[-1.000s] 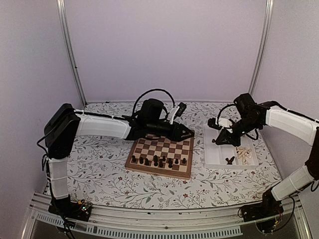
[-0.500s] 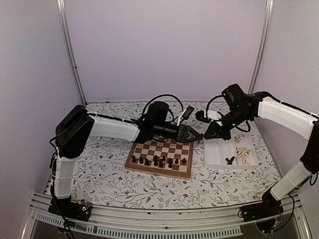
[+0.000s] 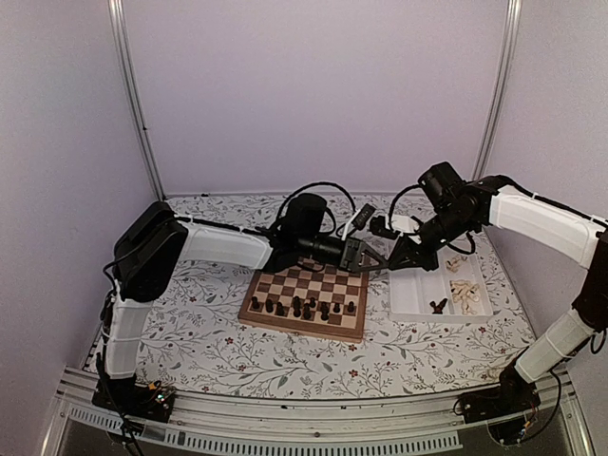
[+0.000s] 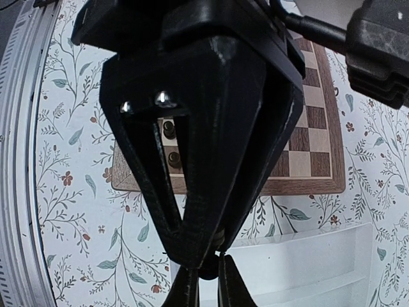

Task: Set up the chess pieces on the board
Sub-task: Place the chess piece on the chessboard.

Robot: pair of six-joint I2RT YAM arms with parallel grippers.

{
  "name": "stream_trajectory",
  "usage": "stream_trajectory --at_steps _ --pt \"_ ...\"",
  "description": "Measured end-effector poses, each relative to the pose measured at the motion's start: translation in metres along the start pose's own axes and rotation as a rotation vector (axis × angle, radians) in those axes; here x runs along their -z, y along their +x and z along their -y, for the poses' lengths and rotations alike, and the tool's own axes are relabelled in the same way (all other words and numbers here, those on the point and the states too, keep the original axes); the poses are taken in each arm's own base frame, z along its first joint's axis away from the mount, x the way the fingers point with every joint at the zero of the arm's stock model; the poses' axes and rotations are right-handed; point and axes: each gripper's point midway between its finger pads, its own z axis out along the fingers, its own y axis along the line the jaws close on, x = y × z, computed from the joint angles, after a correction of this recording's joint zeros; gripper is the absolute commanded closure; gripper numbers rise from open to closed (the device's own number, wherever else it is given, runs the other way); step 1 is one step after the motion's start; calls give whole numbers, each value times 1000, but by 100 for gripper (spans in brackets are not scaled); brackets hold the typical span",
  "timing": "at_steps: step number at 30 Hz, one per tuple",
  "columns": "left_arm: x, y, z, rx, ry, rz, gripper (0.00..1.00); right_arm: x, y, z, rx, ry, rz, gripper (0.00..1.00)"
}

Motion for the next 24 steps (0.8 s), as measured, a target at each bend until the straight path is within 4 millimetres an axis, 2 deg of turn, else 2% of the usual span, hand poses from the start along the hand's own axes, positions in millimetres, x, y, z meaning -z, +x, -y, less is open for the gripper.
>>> stream_trajectory --at_steps 4,6,7,10,13,16,19,21,23,24 --pt "0 1 0 10 4 -5 88 0 0 0 -1 0 -1 93" --pt "0 2 0 15 4 -7 90 0 0 0 -3 -1 -1 88" --pt "0 1 0 14 5 -6 91 0 0 0 -3 -1 -1 84" --pt "0 1 1 10 7 -2 93 0 0 1 -21 2 1 63" --pt "6 6 3 -5 9 14 93 8 -2 12 -73 16 49 54" --pt "15 6 11 -37 7 44 93 41 -12 39 -164 53 185 54" --pt "29 -8 31 -113 25 125 93 90 -28 69 -243 105 395 55" --pt "37 -22 47 -175 47 197 93 115 -39 73 -280 88 514 55" --pt "45 -38 62 -232 65 270 93 123 -59 63 -292 -19 626 55" --pt "47 -44 66 -252 72 297 93 122 -62 59 -303 -56 648 55"
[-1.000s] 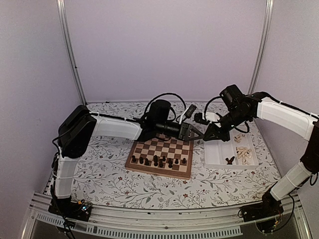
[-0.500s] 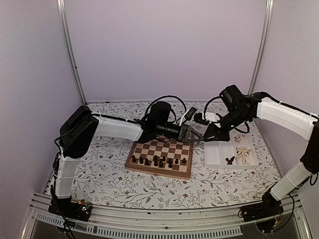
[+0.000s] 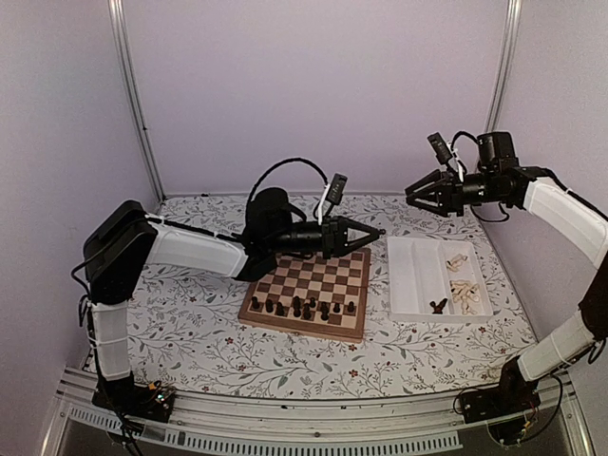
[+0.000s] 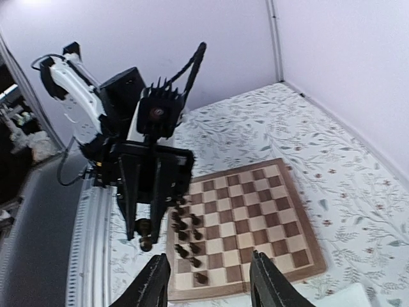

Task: Set up the chess pieces on the board
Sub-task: Place the chess piece on the chessboard.

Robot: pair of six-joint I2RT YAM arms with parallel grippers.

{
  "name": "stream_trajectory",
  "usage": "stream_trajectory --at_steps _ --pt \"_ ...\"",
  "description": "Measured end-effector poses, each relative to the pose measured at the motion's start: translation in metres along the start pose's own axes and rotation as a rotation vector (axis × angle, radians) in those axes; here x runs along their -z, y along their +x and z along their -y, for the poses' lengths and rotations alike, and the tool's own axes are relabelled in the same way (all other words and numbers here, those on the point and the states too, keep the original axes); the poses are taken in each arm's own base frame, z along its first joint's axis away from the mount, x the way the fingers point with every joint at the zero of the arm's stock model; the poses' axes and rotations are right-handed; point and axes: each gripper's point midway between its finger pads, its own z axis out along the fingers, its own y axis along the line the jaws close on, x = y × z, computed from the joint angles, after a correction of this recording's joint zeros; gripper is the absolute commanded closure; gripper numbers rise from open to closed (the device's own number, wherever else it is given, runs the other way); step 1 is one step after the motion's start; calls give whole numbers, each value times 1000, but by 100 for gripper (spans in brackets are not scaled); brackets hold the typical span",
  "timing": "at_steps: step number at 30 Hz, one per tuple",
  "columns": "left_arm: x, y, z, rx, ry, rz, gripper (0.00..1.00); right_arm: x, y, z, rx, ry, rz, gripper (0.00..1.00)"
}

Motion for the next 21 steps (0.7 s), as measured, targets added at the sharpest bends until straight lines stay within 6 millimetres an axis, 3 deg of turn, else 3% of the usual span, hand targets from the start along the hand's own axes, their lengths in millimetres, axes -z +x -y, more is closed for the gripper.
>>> stream_trajectory --at_steps 8,14,21 --pt "-3 -33 9 -59 6 127 92 -34 30 -23 -302 -280 12 57" --pt "-10 -40 12 -65 14 150 92 -46 25 -46 -294 -368 5 63" --pt "-13 -39 10 -61 5 155 93 -45 23 -48 -288 -381 12 65"
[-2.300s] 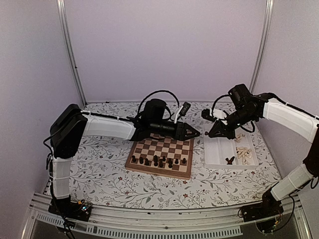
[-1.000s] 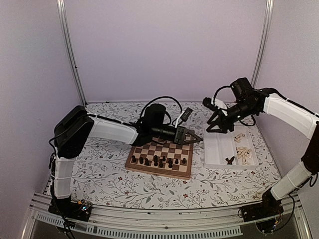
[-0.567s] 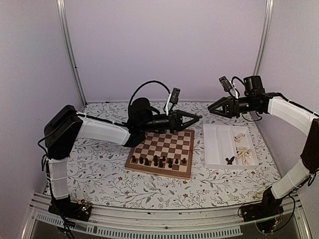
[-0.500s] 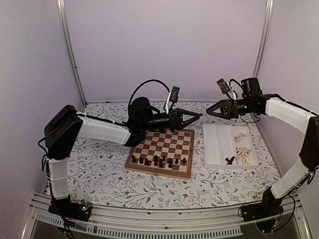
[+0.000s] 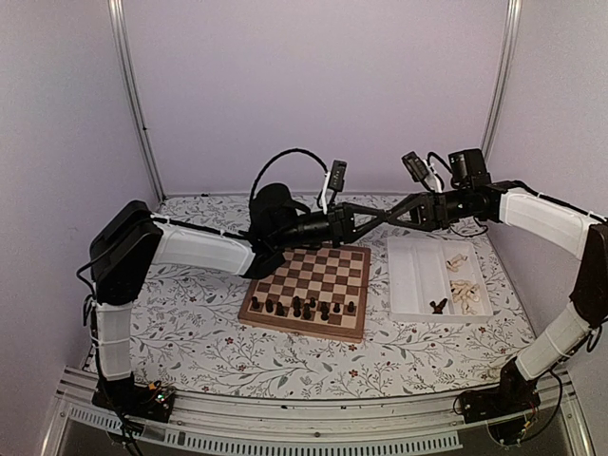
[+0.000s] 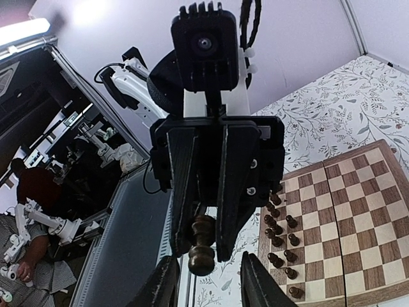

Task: Set up the chess pieces on the board
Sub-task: Place the chess piece on the chessboard.

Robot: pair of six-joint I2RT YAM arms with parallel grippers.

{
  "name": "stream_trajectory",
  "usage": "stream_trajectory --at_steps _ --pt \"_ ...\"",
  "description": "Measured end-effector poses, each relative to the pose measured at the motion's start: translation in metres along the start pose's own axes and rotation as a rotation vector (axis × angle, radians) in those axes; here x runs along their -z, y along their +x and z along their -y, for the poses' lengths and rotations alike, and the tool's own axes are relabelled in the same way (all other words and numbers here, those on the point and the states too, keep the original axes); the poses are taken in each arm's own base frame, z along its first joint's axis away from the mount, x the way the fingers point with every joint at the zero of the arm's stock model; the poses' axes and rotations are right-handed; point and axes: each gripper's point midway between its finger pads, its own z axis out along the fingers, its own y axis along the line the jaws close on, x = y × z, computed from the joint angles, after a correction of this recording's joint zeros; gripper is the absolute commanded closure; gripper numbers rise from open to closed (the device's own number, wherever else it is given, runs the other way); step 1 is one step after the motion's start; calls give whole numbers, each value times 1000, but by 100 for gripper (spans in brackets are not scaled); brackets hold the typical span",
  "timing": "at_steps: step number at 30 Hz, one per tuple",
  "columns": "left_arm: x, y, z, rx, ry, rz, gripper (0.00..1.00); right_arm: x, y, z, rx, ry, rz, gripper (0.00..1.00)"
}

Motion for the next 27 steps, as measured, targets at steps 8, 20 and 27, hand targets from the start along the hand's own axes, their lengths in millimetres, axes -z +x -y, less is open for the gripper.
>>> stream_trajectory --at_steps 8,20,27 --pt "0 2 -6 12 -31 1 93 2 -3 -2 35 28 2 62" --pt "-1 3 -9 19 -48 2 93 3 -3 4 65 69 -3 71" --pt "-1 5 -12 32 -64 -3 94 3 -3 5 76 85 -5 72"
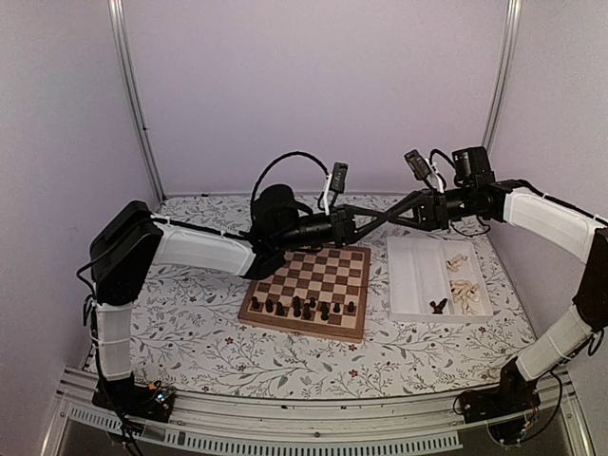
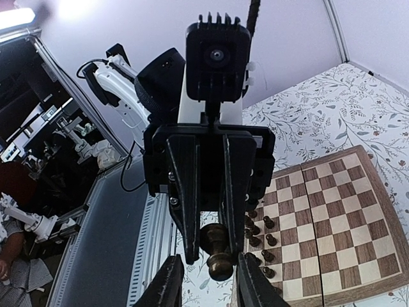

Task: Set up the chess pieces on the board
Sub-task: Place the chess piece on the chessboard.

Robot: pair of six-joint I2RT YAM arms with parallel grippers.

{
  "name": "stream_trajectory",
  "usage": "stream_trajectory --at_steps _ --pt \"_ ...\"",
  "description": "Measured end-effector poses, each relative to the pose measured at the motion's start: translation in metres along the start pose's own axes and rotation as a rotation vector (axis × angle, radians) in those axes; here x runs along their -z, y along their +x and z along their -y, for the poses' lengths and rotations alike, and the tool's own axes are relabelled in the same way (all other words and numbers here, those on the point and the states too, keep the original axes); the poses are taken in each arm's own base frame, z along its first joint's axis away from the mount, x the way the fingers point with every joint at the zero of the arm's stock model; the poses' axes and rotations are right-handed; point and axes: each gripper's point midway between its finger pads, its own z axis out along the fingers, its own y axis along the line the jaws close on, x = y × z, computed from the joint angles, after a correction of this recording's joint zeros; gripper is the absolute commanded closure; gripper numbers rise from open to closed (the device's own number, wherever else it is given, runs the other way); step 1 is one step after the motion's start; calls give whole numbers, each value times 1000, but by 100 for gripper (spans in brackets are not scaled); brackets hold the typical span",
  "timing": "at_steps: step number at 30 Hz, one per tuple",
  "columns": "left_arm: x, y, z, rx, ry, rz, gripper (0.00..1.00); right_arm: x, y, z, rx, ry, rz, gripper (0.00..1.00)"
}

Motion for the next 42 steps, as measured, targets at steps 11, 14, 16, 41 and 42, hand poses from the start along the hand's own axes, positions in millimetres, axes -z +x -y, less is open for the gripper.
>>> stream_trajectory --at_steps 11,14,16,41,42 --pt "-1 2 1 17 3 -5 87 1 0 2 18 12 -1 93" --pt "-1 2 1 19 0 -10 69 1 1 2 17 13 -2 94" --pt "-1 4 -1 26 -7 -16 59 1 2 3 13 21 -6 94" --pt "260 -143 -39 -552 -1035 74 5 -109 44 110 342 462 -595 95" --pt "266 -138 -46 -553 -1062 53 5 -112 52 117 341 475 -627 95"
